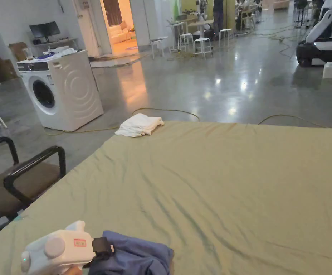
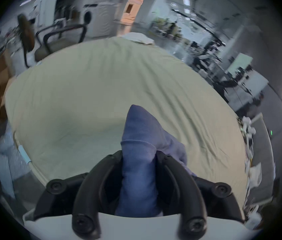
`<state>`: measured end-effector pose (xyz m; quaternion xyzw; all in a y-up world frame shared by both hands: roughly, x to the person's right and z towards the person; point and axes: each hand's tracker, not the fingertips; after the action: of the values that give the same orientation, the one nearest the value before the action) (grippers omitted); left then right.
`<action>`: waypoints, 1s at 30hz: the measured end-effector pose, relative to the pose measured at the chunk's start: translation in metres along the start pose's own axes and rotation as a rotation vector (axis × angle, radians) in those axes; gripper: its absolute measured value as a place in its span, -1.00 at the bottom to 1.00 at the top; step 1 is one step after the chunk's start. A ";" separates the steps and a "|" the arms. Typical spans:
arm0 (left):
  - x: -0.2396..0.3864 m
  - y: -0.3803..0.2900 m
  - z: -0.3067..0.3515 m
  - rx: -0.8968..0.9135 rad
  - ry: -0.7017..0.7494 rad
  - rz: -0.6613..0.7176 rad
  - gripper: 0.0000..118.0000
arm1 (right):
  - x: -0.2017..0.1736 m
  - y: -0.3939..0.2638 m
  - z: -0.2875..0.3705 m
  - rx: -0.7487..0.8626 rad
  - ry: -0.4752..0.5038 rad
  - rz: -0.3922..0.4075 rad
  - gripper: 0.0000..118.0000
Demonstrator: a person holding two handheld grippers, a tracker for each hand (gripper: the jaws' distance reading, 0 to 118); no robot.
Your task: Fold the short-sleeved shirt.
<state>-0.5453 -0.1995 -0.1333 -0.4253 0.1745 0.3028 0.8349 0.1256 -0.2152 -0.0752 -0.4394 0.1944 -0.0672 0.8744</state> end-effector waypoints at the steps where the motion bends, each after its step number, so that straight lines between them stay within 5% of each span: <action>1: 0.000 0.002 -0.002 -0.003 0.073 0.002 0.12 | 0.006 0.000 0.000 -0.001 0.007 0.005 -1.00; 4: 0.000 0.013 0.022 0.098 0.193 -0.064 0.40 | 0.004 0.008 0.011 0.030 0.021 0.028 -1.00; 6: 0.009 0.019 0.062 0.223 0.243 -0.103 0.40 | 0.012 0.017 0.020 0.085 -0.003 0.051 -1.00; 14: 0.109 -0.065 0.235 0.780 -0.007 -0.471 0.40 | 0.005 0.074 0.096 0.419 -0.107 0.097 -1.00; 17: 0.140 -0.092 0.242 0.831 -0.036 -0.630 0.40 | -0.001 0.085 0.126 0.549 -0.126 0.152 -1.00; 22: 0.192 -0.135 0.241 0.823 -0.164 -0.649 0.37 | -0.009 0.093 0.157 0.668 -0.198 0.246 -1.00; 24: 0.211 -0.153 0.239 0.828 -0.188 -0.688 0.17 | -0.012 0.092 0.165 0.711 -0.226 0.257 -1.00; 27: 0.236 -0.180 0.235 0.870 -0.121 -0.749 -0.50 | -0.012 0.090 0.173 0.716 -0.222 0.257 -1.00; 29: 0.245 -0.194 0.234 0.874 -0.220 -0.707 -0.96 | -0.012 0.086 0.176 0.725 -0.222 0.254 -1.00; 30: 0.246 -0.197 0.234 0.858 -0.290 -0.671 -1.00 | -0.012 0.085 0.178 0.729 -0.217 0.252 -1.00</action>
<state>-0.2227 -0.0103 -0.0139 -0.0336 0.0206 -0.0219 0.9990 0.1814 -0.0286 -0.0435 -0.0774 0.1166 0.0226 0.9899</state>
